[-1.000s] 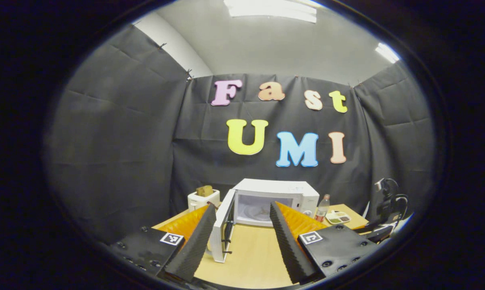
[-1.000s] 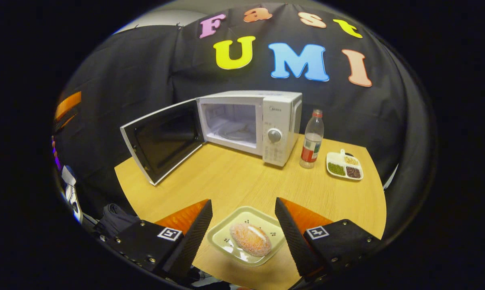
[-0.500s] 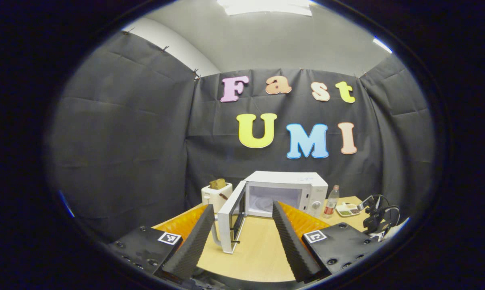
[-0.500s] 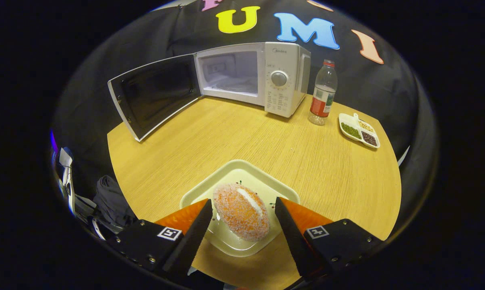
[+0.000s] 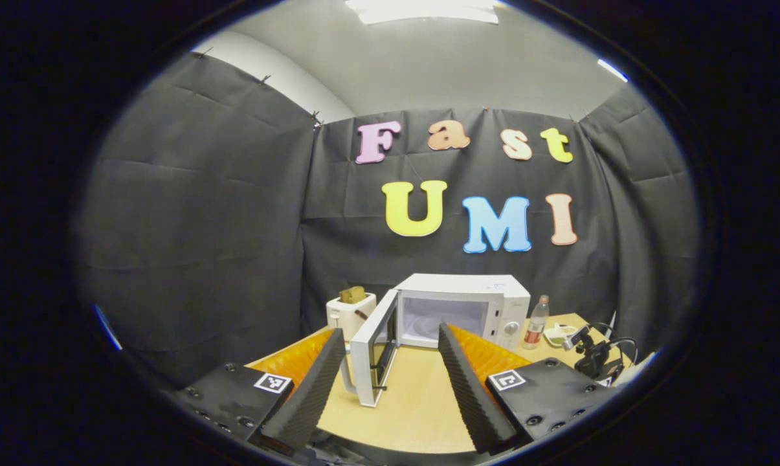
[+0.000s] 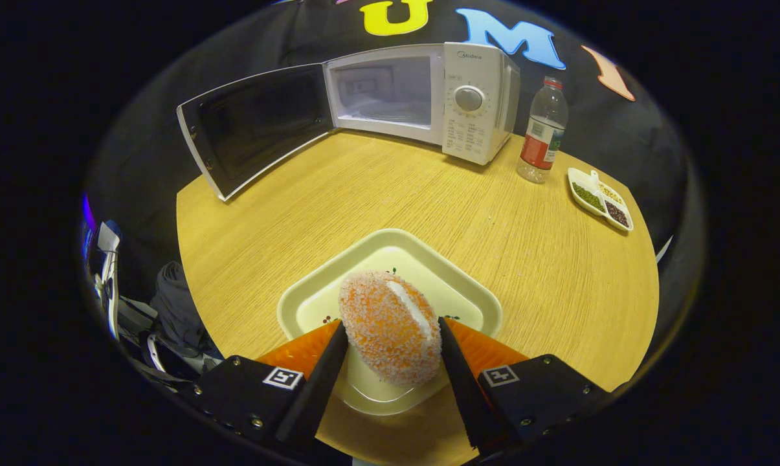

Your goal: Open the microwave oven with the left hand, put the food in, and close the microwave oven.

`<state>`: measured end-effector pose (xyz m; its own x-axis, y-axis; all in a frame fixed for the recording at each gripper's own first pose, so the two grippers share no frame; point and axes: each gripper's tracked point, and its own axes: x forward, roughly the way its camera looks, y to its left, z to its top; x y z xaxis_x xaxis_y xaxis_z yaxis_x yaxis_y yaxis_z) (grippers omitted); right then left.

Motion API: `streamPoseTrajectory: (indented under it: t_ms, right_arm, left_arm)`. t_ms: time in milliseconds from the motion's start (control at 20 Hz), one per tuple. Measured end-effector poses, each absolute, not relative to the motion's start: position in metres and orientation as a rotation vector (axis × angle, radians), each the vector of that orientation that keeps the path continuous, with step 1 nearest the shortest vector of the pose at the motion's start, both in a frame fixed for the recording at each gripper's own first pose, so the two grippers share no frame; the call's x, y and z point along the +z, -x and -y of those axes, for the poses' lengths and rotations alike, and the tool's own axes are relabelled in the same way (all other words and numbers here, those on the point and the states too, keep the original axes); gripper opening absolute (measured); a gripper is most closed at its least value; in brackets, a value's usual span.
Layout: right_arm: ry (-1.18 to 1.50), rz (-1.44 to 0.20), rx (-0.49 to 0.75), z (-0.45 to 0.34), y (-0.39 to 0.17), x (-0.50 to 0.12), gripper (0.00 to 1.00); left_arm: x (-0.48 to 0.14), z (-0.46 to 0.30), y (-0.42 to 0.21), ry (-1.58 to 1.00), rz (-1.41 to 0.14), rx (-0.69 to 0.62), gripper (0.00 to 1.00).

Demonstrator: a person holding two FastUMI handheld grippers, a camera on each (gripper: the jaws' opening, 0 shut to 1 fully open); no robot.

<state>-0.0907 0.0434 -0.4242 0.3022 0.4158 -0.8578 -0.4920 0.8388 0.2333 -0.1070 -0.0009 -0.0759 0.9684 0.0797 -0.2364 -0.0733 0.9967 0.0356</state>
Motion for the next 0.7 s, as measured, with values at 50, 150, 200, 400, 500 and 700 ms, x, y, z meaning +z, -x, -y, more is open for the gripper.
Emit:
streamPoseTrajectory:
  t_ms: [50, 150, 200, 400, 500, 700]
  right_arm:
    - [0.068, -1.107, 0.603, -0.046, 0.088, -0.425, 0.86]
    - [0.059, -1.134, 0.628, -0.051, 0.092, -0.423, 0.81]
    - [0.036, -1.150, 0.653, -0.055, 0.097, -0.420, 0.74]
    - [-0.013, -1.152, 0.634, -0.068, 0.103, -0.404, 0.62]
    - [-0.108, -1.145, 0.591, -0.081, 0.095, -0.389, 0.62]
    - [-0.218, -1.053, 0.529, -0.107, 0.050, -0.350, 0.62]
  left_arm:
    - [-0.078, 0.000, 0.103, -0.027, -0.245, 0.065, 0.95]
    - [-0.082, -0.005, 0.094, -0.025, -0.255, 0.042, 0.95]
    - [-0.080, -0.008, 0.086, -0.025, -0.249, 0.033, 0.95]
    - [-0.075, -0.022, 0.066, -0.021, -0.225, 0.005, 0.95]
    - [-0.078, -0.031, 0.056, -0.017, -0.229, -0.006, 0.95]
    - [-0.080, -0.049, 0.044, 0.010, -0.220, -0.017, 0.95]
